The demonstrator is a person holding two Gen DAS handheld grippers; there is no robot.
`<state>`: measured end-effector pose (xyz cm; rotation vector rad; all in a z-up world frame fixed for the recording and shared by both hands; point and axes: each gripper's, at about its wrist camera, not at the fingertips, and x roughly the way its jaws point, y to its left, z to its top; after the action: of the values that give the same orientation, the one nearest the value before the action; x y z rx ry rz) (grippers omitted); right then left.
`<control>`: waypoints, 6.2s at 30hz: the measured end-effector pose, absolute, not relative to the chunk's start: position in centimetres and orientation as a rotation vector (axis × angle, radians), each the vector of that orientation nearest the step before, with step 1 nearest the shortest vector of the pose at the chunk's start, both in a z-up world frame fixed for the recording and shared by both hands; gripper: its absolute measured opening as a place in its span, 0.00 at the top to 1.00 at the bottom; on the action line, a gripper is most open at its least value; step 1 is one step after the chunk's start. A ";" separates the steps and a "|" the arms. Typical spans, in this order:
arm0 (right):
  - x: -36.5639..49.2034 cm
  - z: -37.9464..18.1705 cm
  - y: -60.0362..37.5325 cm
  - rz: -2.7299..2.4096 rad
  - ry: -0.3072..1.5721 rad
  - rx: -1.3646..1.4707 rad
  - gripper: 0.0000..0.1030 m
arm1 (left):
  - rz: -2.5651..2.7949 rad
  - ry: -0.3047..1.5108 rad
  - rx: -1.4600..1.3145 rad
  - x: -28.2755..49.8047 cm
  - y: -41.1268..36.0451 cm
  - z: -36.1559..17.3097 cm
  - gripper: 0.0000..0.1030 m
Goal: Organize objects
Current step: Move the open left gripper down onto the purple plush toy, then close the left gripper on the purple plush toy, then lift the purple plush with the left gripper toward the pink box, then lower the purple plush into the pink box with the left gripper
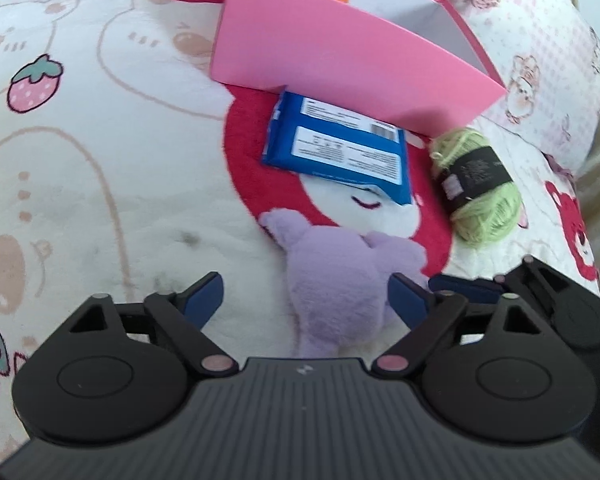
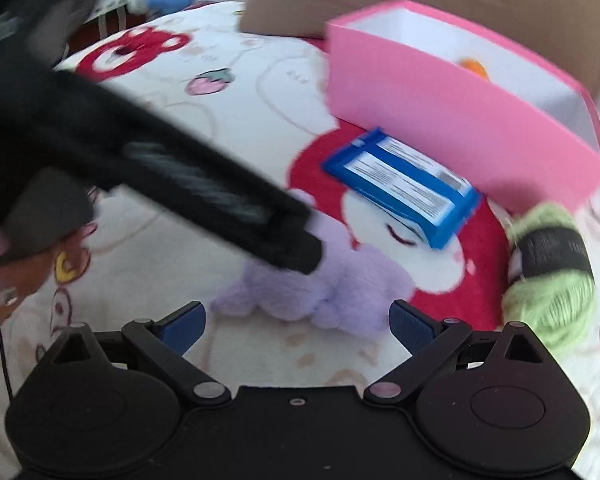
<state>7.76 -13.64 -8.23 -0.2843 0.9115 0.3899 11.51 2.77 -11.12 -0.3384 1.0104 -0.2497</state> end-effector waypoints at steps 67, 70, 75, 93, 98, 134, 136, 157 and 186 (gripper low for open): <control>9.0 -8.2 -13.4 0.432 1.044 -0.273 0.43 | -0.184 1.073 -0.489 11.2 6.0 -12.0 0.57; 8.7 -8.2 -13.7 0.433 1.019 -0.287 0.43 | -0.185 1.077 -0.492 11.2 6.4 -12.2 0.51; 9.8 -8.1 -15.0 0.419 1.009 -0.187 0.43 | -0.237 1.096 -0.559 11.0 6.3 -12.1 0.59; 10.0 -10.0 -15.1 0.403 1.000 -0.140 0.50 | -0.241 1.108 -0.669 10.4 5.0 -14.0 0.65; 9.9 -10.1 -15.0 0.394 0.989 -0.142 0.50 | -0.230 1.082 -0.639 10.1 4.5 -13.8 0.64; 4.5 -5.7 -14.8 0.358 0.853 -0.158 0.51 | -0.312 1.007 -0.437 7.4 1.9 -6.9 0.67; 4.2 -5.3 -15.0 0.354 0.842 -0.158 0.51 | -0.317 0.996 -0.424 7.1 1.7 -6.4 0.67; 4.3 -0.1 -15.8 0.332 0.634 -0.226 0.51 | -0.368 0.855 -0.268 7.5 0.5 1.2 0.65; 8.3 6.1 -18.5 0.275 0.615 -0.200 0.51 | -0.469 0.809 -0.275 12.5 -1.8 6.6 0.65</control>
<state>8.31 -18.51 6.11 -0.1997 0.6151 0.2751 12.45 -1.83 6.62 -0.2747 0.8089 -0.4687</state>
